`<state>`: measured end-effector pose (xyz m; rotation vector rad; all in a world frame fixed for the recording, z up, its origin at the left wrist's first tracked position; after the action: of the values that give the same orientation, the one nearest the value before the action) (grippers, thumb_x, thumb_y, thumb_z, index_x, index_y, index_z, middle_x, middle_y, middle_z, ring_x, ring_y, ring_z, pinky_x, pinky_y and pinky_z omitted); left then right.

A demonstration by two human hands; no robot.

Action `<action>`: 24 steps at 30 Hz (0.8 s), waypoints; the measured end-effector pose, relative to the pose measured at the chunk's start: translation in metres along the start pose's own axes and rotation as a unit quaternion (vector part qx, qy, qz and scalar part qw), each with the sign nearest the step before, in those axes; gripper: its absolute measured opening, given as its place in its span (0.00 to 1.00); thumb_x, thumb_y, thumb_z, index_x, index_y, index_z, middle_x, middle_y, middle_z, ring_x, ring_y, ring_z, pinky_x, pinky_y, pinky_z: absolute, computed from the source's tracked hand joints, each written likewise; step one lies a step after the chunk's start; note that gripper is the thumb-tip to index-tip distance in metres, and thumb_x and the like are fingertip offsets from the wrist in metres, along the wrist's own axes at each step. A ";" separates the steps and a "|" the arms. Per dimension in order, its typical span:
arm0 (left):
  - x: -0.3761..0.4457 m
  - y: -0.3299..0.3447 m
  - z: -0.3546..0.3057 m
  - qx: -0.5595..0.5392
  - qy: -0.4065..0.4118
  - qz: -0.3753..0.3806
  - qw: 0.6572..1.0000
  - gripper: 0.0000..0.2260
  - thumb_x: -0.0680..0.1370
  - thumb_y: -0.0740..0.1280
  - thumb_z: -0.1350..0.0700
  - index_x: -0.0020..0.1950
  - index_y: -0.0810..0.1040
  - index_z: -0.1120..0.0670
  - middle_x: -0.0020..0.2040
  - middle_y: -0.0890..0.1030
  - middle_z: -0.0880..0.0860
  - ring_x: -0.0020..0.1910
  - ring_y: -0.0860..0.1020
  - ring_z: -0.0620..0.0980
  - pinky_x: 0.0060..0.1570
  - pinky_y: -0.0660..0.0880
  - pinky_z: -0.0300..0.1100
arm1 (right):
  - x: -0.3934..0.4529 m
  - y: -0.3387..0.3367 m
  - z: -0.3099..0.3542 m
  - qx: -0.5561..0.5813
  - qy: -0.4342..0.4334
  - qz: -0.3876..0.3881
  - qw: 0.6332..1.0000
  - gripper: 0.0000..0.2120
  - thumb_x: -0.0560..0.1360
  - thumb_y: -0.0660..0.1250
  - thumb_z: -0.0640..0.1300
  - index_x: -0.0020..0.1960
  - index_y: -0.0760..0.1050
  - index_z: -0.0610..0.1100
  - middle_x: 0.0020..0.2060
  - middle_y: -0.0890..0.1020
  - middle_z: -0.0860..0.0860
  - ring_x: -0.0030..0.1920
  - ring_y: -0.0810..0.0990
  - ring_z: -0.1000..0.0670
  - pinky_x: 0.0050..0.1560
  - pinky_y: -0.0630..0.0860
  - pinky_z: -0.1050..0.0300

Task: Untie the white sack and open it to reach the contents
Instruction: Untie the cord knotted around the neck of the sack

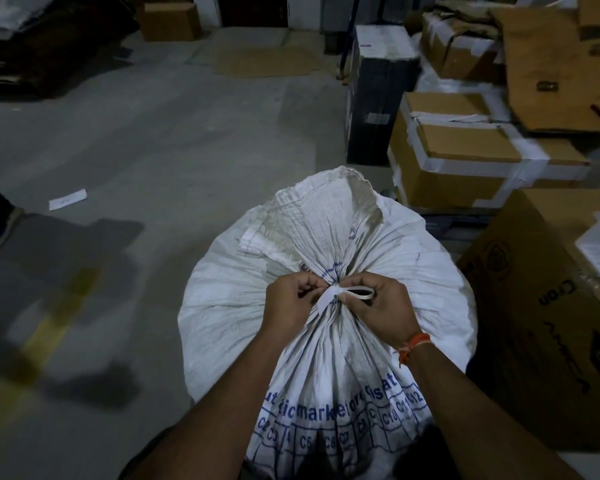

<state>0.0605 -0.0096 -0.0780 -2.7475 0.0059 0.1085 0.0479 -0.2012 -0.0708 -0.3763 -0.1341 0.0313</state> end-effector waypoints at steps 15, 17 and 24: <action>-0.022 -0.009 -0.012 -0.050 0.026 0.045 0.997 0.03 0.76 0.75 0.54 0.48 0.86 0.45 0.44 0.88 0.45 0.46 0.86 0.45 0.49 0.82 0.48 | -0.009 -0.004 0.011 -0.063 -0.079 -0.014 0.995 0.04 0.73 0.77 0.43 0.46 0.82 0.48 0.46 0.84 0.52 0.49 0.84 0.51 0.49 0.81 0.49; -0.021 -0.009 -0.010 -0.043 0.020 0.034 0.998 0.04 0.76 0.75 0.56 0.48 0.86 0.46 0.45 0.88 0.46 0.46 0.86 0.45 0.50 0.82 0.49 | -0.011 -0.010 0.014 -0.080 -0.083 -0.016 0.993 0.05 0.72 0.77 0.40 0.44 0.82 0.46 0.46 0.84 0.51 0.48 0.83 0.52 0.49 0.81 0.52; -0.017 -0.007 -0.007 -0.019 0.014 0.019 1.000 0.08 0.76 0.73 0.60 0.47 0.85 0.46 0.42 0.87 0.42 0.44 0.86 0.44 0.49 0.82 0.50 | -0.027 -0.039 0.026 -0.138 -0.069 0.037 0.987 0.10 0.69 0.76 0.36 0.39 0.82 0.50 0.52 0.81 0.51 0.50 0.82 0.56 0.50 0.78 0.65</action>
<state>0.0440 -0.0058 -0.0678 -2.7865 0.0652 0.0817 0.0177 -0.2300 -0.0360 -0.6557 -0.2632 0.1131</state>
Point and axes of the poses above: each hand's wrist, its own x-axis towards the middle knuckle, its own y-axis out of the palm, z = x × y, the point moved 1 cm from there along x, towards the middle knuckle
